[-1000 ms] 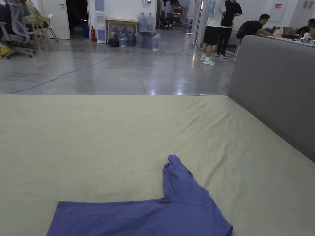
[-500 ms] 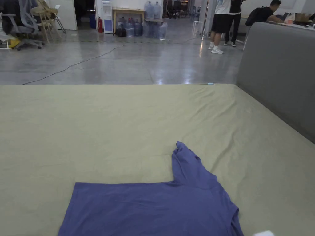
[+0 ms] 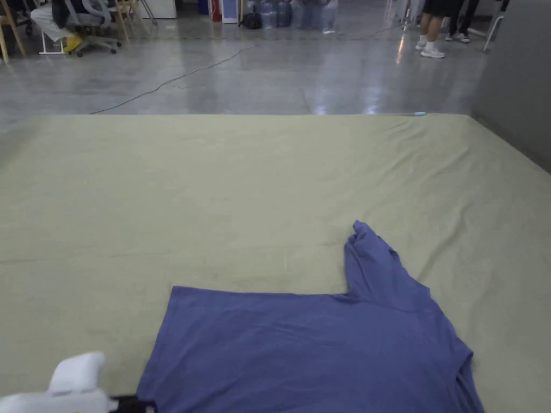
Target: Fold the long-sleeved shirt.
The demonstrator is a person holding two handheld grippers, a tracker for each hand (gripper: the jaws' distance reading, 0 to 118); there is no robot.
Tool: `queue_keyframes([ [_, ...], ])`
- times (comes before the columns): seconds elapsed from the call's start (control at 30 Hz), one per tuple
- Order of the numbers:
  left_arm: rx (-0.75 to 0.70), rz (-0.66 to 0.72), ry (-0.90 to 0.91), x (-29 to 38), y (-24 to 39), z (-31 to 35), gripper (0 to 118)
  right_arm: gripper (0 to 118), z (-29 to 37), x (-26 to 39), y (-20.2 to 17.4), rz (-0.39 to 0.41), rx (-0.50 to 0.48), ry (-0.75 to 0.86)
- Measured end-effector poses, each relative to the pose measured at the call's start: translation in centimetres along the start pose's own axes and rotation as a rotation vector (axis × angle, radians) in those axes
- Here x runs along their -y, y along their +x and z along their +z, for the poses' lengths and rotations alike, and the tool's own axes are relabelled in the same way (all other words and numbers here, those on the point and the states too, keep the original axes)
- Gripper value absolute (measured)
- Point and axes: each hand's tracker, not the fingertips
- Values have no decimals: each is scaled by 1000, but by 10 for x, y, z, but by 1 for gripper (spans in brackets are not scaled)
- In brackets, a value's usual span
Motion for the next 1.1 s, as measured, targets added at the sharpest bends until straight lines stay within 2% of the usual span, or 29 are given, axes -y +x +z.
queue_keyframes([
  [0.03, -7, 0, -3, -25, -6, -15, 34, 0, -4, -1, 0, -30, -47, -13],
  [0.07, -26, -14, -10, -48, -9, -29, 78, 0, -7, -3, 1, -51, -96, -36],
  [0.13, -29, -20, -35, -99, -17, -67, 103, 0, -10, -11, 7, -81, -153, -64],
  [0.17, -62, -17, -40, -120, -19, -86, 112, 0, -13, -12, 7, -77, -133, -58],
  [0.2, -89, 1, 30, -143, -24, -105, 118, 0, -16, -12, 7, -71, -123, -55],
  [0.27, -188, -75, -28, -179, -34, -149, 118, 0, -20, -14, 8, -53, -85, -51],
  [0.37, -327, -103, -86, -206, -45, -205, 118, 0, -36, -16, 17, -38, -30, -73],
  [0.4, -347, -117, -102, -209, -50, -222, 117, 0, -37, -18, 23, -46, -2, -82],
  [0.43, -360, -155, -104, -206, -47, -231, 108, 0, -41, -20, 28, -50, 4, -83],
  [0.5, -411, -289, -181, -203, -47, -249, 75, 0, -49, -24, 35, -56, 21, -82],
  [0.57, -397, -273, -107, -197, -39, -234, 71, 0, -59, -36, 38, 12, 72, -99],
  [0.6, -385, -275, -118, -193, -36, -229, 51, 0, -70, -47, 37, 63, 114, -102],
  [0.63, -377, -294, -114, -190, -32, -224, 21, 0, -81, -61, 37, 93, 141, -94],
  [0.67, -377, -291, -108, -189, -30, -218, 0, 0, -92, -77, 41, 96, 127, -74],
  [0.7, -315, -254, -125, -186, -21, -206, 0, 35, -107, -97, 42, 98, 85, -59],
  [0.73, -267, -205, -136, -186, -21, -200, 0, 81, -125, -120, 42, 99, 63, -53],
  [0.77, -222, -153, -128, -185, -23, -195, 0, 118, -149, -140, 42, 92, 26, -78],
  [0.8, -203, -107, -114, -185, -24, -187, 0, 116, -177, -161, 44, 99, -7, -125],
  [0.83, -197, -95, -103, -186, -23, -176, 0, 116, -201, -175, 42, 53, -134, -28],
  [0.87, -216, -124, -72, -189, -23, -169, 0, 116, -226, -186, 44, 112, -49, -130],
  [0.9, -205, -124, -66, -188, -22, -161, 0, 114, -254, -194, 42, 158, -10, -200],
  [0.93, -196, -123, -57, -188, -20, -154, 0, 109, -281, -214, 34, 237, 38, -291],
  [0.97, -195, -125, -56, -191, -19, -148, 0, 101, -300, -218, 32, 245, 62, -308],
  [1.03, -186, -123, -63, -189, -14, -138, 0, 66, -333, -218, 35, 191, 40, -353],
  [1.07, -182, -127, -63, -188, -12, -135, 0, 52, -348, -214, 24, 191, 50, -412],
  [1.1, -182, -131, -63, -190, -12, -131, 0, 50, -359, -209, 22, 186, 70, -463],
])
